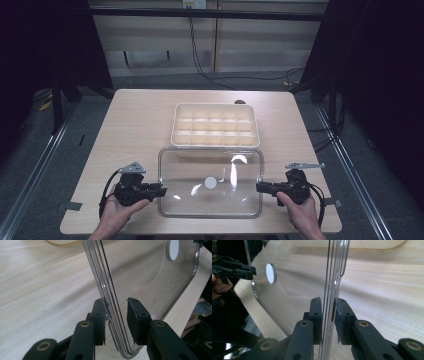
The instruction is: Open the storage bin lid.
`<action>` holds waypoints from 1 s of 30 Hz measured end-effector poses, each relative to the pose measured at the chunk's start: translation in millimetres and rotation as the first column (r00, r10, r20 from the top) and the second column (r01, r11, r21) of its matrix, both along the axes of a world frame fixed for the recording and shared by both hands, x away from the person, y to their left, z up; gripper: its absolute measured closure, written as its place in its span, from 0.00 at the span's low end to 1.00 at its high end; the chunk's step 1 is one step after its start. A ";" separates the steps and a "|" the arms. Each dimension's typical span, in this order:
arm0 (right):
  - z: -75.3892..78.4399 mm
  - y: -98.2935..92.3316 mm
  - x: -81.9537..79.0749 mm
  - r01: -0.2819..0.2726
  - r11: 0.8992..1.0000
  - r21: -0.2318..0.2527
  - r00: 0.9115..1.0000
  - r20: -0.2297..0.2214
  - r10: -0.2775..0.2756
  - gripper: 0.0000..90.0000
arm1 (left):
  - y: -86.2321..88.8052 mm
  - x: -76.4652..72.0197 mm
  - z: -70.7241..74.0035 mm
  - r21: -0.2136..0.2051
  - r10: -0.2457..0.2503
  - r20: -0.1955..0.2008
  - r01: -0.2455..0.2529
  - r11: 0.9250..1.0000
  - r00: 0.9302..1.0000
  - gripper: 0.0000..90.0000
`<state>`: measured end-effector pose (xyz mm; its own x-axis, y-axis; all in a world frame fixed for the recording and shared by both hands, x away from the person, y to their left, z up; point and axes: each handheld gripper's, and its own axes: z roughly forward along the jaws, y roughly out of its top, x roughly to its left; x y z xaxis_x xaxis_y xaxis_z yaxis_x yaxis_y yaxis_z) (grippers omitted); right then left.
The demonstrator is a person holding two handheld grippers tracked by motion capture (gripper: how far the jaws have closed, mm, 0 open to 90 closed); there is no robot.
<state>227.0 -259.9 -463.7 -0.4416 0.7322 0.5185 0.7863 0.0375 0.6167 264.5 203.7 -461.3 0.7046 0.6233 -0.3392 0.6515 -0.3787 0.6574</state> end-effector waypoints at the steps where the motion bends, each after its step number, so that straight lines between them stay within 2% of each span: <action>1: -0.8 0.3 0.6 0.001 1.000 -0.007 1.000 0.003 -0.001 0.85 | 0.2 0.3 0.1 0.002 -0.002 -0.001 0.002 1.000 1.000 0.76; 8: -3.1 2.2 1.8 0.014 1.000 -0.015 1.000 -0.004 -0.014 0.84 | 0.2 1.0 -2.9 -0.002 -0.006 -0.009 0.006 1.000 1.000 0.74; 13: -2.8 4.9 3.8 0.018 0.999 -0.045 1.000 -0.012 -0.018 0.82 | -1.6 2.4 -4.4 0.010 -0.009 -0.019 0.009 1.000 1.000 0.73; 16: -4.8 5.0 4.3 0.022 0.999 -0.042 1.000 -0.013 -0.023 0.81 | 0.2 4.0 -7.3 -0.006 -0.016 -0.025 0.016 1.000 1.000 0.73; 19: -9.9 4.5 5.5 0.023 0.999 -0.034 1.000 -0.016 -0.023 0.80 | 1.1 5.6 -10.1 -0.017 -0.018 -0.050 0.017 1.000 0.999 0.72; 30: -14.3 3.7 7.0 0.035 0.998 -0.050 0.999 -0.021 -0.036 0.76 | -4.6 3.4 -13.9 -0.005 -0.028 -0.052 0.028 1.000 0.998 0.69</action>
<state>234.0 -256.2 -478.1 -0.4036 0.7726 0.4901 0.8009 0.0393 0.5975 267.9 199.1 -475.1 0.7030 0.6020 -0.3786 0.6742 -0.3947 0.6242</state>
